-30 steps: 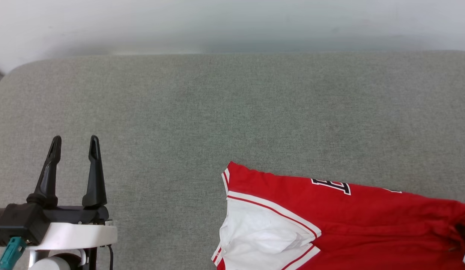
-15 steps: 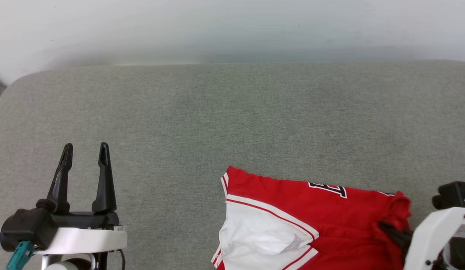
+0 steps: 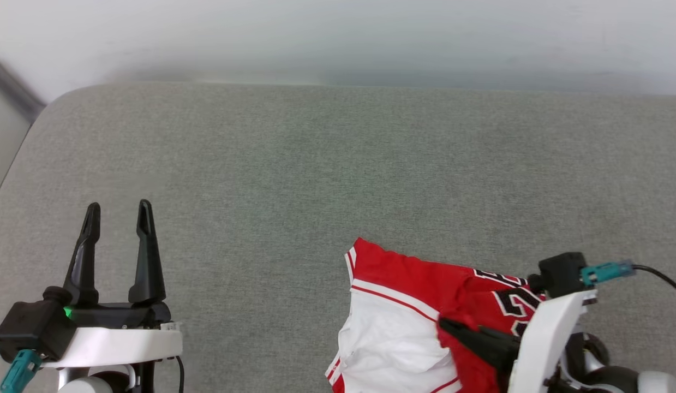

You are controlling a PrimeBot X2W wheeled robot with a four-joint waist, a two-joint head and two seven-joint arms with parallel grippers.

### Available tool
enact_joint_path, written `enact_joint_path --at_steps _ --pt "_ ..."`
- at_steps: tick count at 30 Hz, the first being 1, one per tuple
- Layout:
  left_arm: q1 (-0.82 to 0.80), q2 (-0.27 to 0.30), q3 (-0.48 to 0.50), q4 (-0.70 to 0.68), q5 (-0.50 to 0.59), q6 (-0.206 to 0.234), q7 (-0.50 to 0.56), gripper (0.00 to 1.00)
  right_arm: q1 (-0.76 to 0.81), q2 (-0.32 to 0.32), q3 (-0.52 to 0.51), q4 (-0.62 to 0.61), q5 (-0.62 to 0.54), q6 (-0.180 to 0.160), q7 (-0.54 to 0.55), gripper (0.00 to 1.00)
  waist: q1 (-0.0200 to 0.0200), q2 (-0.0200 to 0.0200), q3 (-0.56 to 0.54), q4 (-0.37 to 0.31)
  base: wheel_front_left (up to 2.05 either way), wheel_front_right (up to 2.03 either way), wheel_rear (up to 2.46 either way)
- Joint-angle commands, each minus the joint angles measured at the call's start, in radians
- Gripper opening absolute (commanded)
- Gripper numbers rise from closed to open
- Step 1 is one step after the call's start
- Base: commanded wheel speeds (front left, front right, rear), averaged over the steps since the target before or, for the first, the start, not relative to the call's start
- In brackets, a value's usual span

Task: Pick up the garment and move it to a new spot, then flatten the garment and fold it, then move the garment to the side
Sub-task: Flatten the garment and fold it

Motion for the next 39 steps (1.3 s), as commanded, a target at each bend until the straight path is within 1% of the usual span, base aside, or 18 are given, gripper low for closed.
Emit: enact_joint_path --at_steps 1,5,8,16,17,18,21,25,29,32,35,39 --pt "-0.011 0.004 0.005 0.002 -0.001 -0.001 -0.002 1.00 -0.015 0.004 0.010 0.005 0.012 0.000 -0.014 0.00 0.0000 0.0000 0.003 0.007 0.00 0.00 0.00" --pt "-0.015 0.008 0.001 0.005 -0.004 -0.001 -0.002 1.00 -0.046 0.004 0.069 0.055 0.059 0.000 -0.087 0.00 0.0000 0.0000 0.003 0.022 0.00 0.00 0.00" --pt "-0.017 0.010 -0.002 0.008 -0.004 -0.001 -0.002 1.00 -0.075 0.004 0.109 0.108 0.074 0.000 -0.143 0.00 0.0000 0.0000 0.002 0.033 0.00 0.00 0.00" --pt "-0.017 0.014 -0.011 0.013 0.002 -0.001 -0.002 1.00 -0.144 0.003 0.177 0.269 0.035 0.000 -0.240 0.00 0.0000 0.0000 0.004 0.054 0.00 0.00 0.00" --pt "-0.015 0.015 -0.012 0.014 0.004 -0.001 -0.002 1.00 -0.152 0.004 0.186 0.281 0.028 0.000 -0.247 0.26 0.0000 0.0000 0.004 0.055 0.00 0.00 0.00" --pt "-0.014 0.016 -0.013 0.014 0.004 -0.001 -0.002 1.00 -0.155 0.004 0.196 0.291 0.027 0.000 -0.256 1.00 0.0000 0.0000 0.006 0.056 0.00 0.00 0.00" --pt "-0.010 0.018 -0.012 0.017 0.007 -0.001 -0.002 1.00 -0.161 0.004 0.249 0.300 0.042 0.000 -0.260 1.00 0.0000 0.0000 0.006 0.055 0.00 0.00 0.00" --pt "-0.005 0.018 -0.009 0.021 0.011 -0.001 -0.002 1.00 -0.166 0.003 0.312 0.276 0.069 0.000 -0.254 1.00 0.0000 0.0000 -0.001 0.043 0.00 0.00 0.00" --pt "-0.003 0.018 -0.013 0.019 0.014 -0.002 -0.002 1.00 -0.187 0.003 0.304 0.254 0.067 0.000 -0.268 1.00 0.0000 0.0000 -0.010 0.020 0.00 0.00 0.00" --pt "-0.005 0.019 -0.018 0.014 0.015 -0.002 -0.002 1.00 -0.223 0.003 0.259 0.246 -0.003 0.000 -0.277 1.00 0.0000 0.0000 -0.011 -0.001 0.00 0.00 0.00" --pt "-0.010 0.019 -0.024 0.010 0.016 -0.002 -0.002 1.00 -0.268 0.000 0.202 0.230 -0.126 0.000 -0.298 1.00 0.0000 0.0000 -0.005 -0.024 0.00 0.00 0.00" --pt "-0.023 0.017 -0.035 0.010 0.016 -0.002 -0.002 1.00 -0.315 -0.103 0.159 0.212 -0.320 0.000 -0.401 1.00 0.0000 0.0000 0.004 -0.053 0.00 0.00 0.00"
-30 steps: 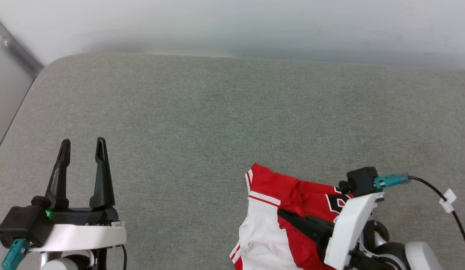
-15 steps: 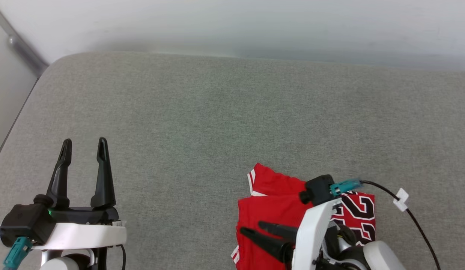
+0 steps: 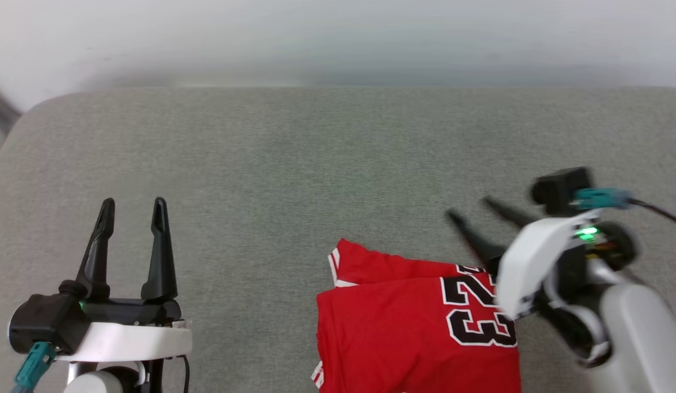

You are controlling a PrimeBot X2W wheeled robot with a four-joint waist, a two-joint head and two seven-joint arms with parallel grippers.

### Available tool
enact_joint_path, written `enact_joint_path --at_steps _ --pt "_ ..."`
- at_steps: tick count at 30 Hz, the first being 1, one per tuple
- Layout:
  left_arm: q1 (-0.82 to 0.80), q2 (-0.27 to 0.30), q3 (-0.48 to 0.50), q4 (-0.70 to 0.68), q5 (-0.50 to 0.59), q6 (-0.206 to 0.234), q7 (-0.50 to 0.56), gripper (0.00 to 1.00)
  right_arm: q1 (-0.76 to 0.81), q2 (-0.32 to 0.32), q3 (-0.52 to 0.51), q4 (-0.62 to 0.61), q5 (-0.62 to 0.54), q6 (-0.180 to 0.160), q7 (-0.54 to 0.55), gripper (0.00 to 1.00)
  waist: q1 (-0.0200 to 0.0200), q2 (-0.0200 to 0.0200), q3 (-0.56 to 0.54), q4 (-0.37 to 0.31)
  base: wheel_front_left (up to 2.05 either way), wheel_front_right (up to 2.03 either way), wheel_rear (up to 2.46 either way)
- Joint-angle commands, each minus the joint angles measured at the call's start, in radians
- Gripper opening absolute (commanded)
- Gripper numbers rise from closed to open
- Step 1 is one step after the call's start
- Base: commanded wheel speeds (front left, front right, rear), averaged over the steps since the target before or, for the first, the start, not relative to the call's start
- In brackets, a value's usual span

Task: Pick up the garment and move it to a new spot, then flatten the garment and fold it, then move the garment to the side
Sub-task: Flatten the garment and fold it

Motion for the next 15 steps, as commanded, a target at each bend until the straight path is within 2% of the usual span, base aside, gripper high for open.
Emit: enact_joint_path --at_steps 1,5,8,15 --pt "-0.013 -0.002 -0.003 -0.002 0.005 -0.002 -0.002 1.00 -0.012 -0.023 -0.021 0.002 -0.033 0.000 -0.042 1.00 0.0000 -0.0001 0.007 -0.017 0.00 0.00 0.00" --pt "-0.017 0.002 -0.022 0.004 0.010 -0.002 -0.002 1.00 -0.025 -0.106 -0.084 0.016 -0.151 0.000 -0.189 1.00 0.0000 -0.0001 0.014 -0.045 0.00 0.00 0.00" --pt "-0.020 0.002 -0.034 0.009 0.014 -0.002 -0.002 1.00 -0.001 -0.141 -0.134 0.026 -0.205 0.000 -0.296 1.00 0.0000 -0.0001 0.018 -0.061 0.00 0.00 0.00" --pt "0.001 0.011 -0.061 0.015 0.009 -0.002 -0.002 1.00 0.087 -0.142 -0.246 -0.020 -0.220 0.000 -0.497 1.00 0.0000 -0.0001 0.025 -0.080 0.00 0.00 0.00"
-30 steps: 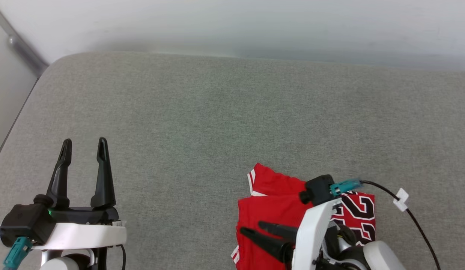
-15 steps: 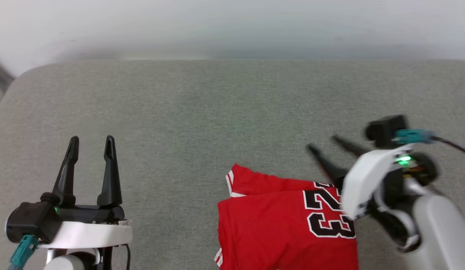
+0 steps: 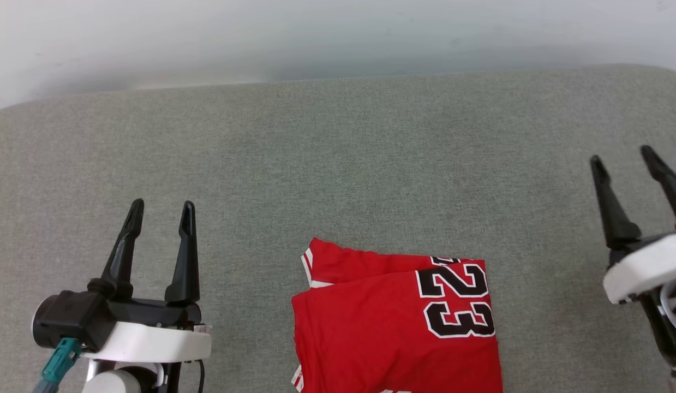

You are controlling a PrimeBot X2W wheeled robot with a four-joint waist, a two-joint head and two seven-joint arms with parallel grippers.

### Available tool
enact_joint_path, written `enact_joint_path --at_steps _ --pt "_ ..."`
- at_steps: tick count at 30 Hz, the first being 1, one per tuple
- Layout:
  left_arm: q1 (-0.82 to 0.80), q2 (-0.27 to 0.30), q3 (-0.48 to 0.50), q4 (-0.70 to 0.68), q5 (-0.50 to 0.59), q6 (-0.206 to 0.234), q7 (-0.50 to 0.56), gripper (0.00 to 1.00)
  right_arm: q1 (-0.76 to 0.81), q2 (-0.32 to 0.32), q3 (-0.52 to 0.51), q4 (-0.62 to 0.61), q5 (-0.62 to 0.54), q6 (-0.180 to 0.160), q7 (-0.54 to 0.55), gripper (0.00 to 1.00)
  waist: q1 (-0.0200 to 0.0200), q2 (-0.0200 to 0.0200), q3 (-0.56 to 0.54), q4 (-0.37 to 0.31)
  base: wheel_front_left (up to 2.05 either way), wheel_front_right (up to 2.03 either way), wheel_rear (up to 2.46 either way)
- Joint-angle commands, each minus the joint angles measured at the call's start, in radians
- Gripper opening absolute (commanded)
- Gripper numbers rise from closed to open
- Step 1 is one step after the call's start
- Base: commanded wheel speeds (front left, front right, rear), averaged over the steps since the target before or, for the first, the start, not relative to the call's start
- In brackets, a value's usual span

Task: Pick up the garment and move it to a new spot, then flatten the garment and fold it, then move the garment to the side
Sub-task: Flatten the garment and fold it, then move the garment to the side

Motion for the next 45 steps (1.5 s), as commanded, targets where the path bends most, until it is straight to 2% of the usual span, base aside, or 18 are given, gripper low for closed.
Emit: enact_joint_path --at_steps 1,6,12,21,28,33,36,41,45 --pt "0.012 0.004 0.002 0.000 -0.005 -0.002 -0.002 1.00 0.031 0.015 -0.020 -0.021 0.003 0.000 -0.033 1.00 0.0000 0.0000 0.001 0.000 0.00 0.00 0.00" --pt "0.034 -0.001 -0.001 -0.001 -0.014 -0.002 -0.002 1.00 0.124 0.066 -0.058 -0.085 -0.007 0.000 -0.133 1.00 0.0000 0.0000 0.001 0.004 0.00 0.00 0.00" --pt "0.043 -0.001 -0.011 0.002 -0.002 -0.002 -0.002 1.00 0.207 0.114 -0.065 -0.132 -0.026 0.000 -0.190 1.00 0.0000 0.0000 -0.006 0.013 0.00 0.00 0.00" --pt "0.040 -0.005 -0.024 0.013 0.014 -0.002 -0.002 1.00 0.239 0.148 -0.050 -0.148 -0.050 0.000 -0.191 1.00 0.0000 0.0000 -0.010 0.015 0.00 0.00 0.00" --pt "0.034 -0.007 -0.021 0.011 0.013 -0.002 -0.002 1.00 0.254 0.151 -0.038 -0.145 -0.028 0.000 -0.130 1.00 0.0000 0.0000 -0.014 0.024 0.00 0.00 0.00" --pt "0.023 -0.009 -0.021 0.006 0.008 -0.002 -0.002 1.00 0.285 0.062 0.053 -0.181 0.099 -0.001 0.190 1.00 0.0000 0.0000 0.011 0.034 0.00 0.00 0.00" --pt "0.013 -0.012 -0.020 0.004 0.002 -0.002 -0.002 1.00 0.302 0.029 0.071 -0.213 0.172 0.000 0.393 1.00 0.0000 0.0000 0.028 0.040 0.00 0.00 0.00" --pt "-0.008 -0.015 -0.029 0.007 -0.001 -0.002 -0.002 1.00 0.315 0.048 0.048 -0.261 0.225 0.000 0.667 1.00 0.0000 0.0000 0.057 0.056 0.00 0.00 0.00" --pt "-0.023 -0.017 -0.039 0.013 -0.004 -0.002 -0.002 1.00 0.289 0.082 0.051 -0.260 0.221 0.000 0.805 1.00 0.0000 0.0000 0.081 0.077 0.00 0.00 0.00"
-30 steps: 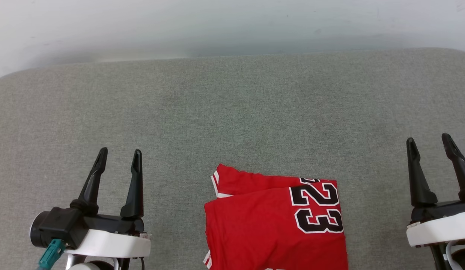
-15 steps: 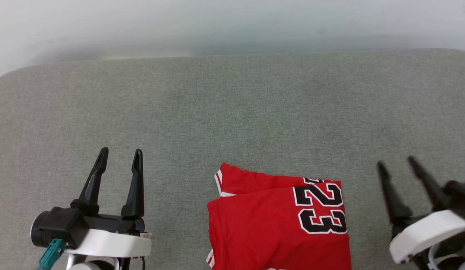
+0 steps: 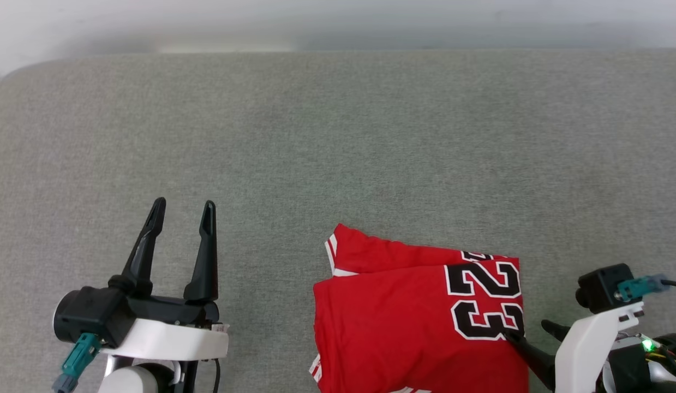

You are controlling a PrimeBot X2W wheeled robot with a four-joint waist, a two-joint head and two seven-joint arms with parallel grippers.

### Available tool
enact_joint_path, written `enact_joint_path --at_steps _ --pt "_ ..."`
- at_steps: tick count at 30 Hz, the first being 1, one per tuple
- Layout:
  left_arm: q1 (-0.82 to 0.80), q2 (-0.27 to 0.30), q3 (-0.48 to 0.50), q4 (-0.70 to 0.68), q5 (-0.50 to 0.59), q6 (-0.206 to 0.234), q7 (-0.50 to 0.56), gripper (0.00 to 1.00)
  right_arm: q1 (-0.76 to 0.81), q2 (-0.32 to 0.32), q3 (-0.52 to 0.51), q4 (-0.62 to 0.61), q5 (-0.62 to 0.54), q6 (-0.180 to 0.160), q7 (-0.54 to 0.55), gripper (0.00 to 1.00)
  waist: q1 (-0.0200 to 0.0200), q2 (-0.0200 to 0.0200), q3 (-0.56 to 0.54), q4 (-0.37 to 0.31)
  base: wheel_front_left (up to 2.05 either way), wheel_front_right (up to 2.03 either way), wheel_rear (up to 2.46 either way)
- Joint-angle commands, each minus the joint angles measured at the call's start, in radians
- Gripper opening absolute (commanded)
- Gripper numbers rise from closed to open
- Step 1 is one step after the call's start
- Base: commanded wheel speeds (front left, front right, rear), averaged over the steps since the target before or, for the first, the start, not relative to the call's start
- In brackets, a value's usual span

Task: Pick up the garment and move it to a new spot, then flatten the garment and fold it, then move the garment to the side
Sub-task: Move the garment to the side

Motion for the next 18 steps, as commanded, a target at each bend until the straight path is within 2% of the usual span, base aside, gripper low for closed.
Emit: enact_joint_path --at_steps 1,5,7,11,18 --pt "-0.020 0.001 -0.001 0.002 -0.004 -0.002 -0.002 1.00 -0.017 0.001 -0.002 0.005 -0.014 0.000 0.019 1.00 0.0000 -0.0001 0.015 0.014 0.00 0.00 0.00" --pt "-0.034 0.004 -0.008 0.008 -0.004 -0.002 -0.002 1.00 -0.045 0.051 -0.003 0.046 -0.038 0.000 0.089 1.00 0.0000 -0.0001 0.033 0.039 0.00 0.00 0.00" --pt "-0.040 0.004 -0.012 0.010 -0.006 -0.002 -0.002 1.00 -0.061 0.051 0.007 0.072 -0.066 0.000 0.106 1.00 0.0000 -0.0001 0.039 0.053 0.00 0.00 0.00" --pt "-0.049 0.002 -0.017 0.015 -0.006 -0.002 -0.002 1.00 -0.084 0.085 0.027 0.143 -0.104 0.000 0.109 1.00 0.0000 -0.0001 0.049 0.075 0.00 0.00 0.00" --pt "-0.055 0.002 -0.028 0.023 -0.002 -0.002 -0.002 1.00 -0.108 0.105 0.104 0.281 -0.158 0.002 0.094 1.00 0.0000 -0.0001 0.057 0.099 0.00 0.00 0.00"
